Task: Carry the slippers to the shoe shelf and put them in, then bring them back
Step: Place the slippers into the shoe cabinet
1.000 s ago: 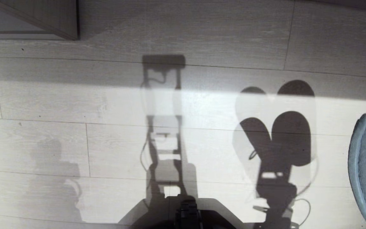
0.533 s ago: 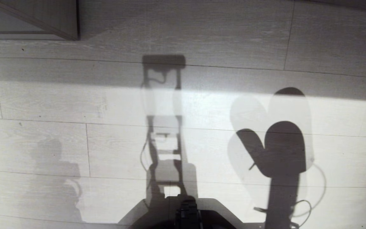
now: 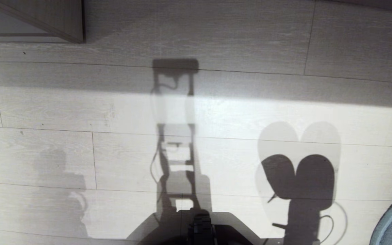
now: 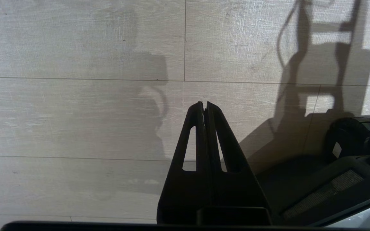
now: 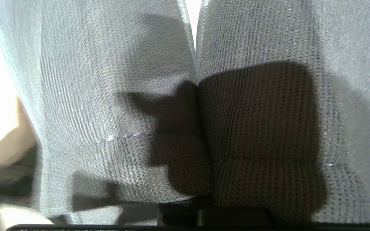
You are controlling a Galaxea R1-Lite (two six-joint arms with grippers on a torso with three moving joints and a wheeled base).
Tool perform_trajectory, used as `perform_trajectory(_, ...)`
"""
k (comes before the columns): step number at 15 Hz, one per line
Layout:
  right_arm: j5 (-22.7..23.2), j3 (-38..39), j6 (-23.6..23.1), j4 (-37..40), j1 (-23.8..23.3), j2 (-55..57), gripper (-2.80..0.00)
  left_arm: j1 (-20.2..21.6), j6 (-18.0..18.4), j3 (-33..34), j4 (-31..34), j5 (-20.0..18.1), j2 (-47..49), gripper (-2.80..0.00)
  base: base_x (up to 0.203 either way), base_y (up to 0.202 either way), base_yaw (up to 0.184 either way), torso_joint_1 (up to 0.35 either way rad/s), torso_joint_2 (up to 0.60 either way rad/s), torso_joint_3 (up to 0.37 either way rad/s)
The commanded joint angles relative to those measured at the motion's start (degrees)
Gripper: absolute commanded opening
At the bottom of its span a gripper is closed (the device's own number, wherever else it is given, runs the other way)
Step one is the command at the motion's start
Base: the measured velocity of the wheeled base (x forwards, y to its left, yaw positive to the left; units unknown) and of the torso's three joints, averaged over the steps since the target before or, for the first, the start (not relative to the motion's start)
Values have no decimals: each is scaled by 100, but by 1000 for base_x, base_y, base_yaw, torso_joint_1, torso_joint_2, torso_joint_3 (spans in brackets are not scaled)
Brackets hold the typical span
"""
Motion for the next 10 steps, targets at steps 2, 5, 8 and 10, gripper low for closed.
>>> perform_trajectory(2,-374,143,-130,35,2,-179,-280,2,2,0,-4,1,-4,-280,0,0,0,0,0,0)
perform_trajectory(5,-482,173,-396,596,2,-179,-280,-6,-6,0,-4,1,-4,-280,0,0,0,0,0,0)
perform_trajectory(8,-482,173,-249,753,2,-179,-280,2,-7,0,-4,1,4,-280,0,0,0,0,0,0)
perform_trajectory(10,-482,173,-229,754,2,-179,-280,-6,1,0,-4,1,-3,-280,0,0,0,0,0,0)
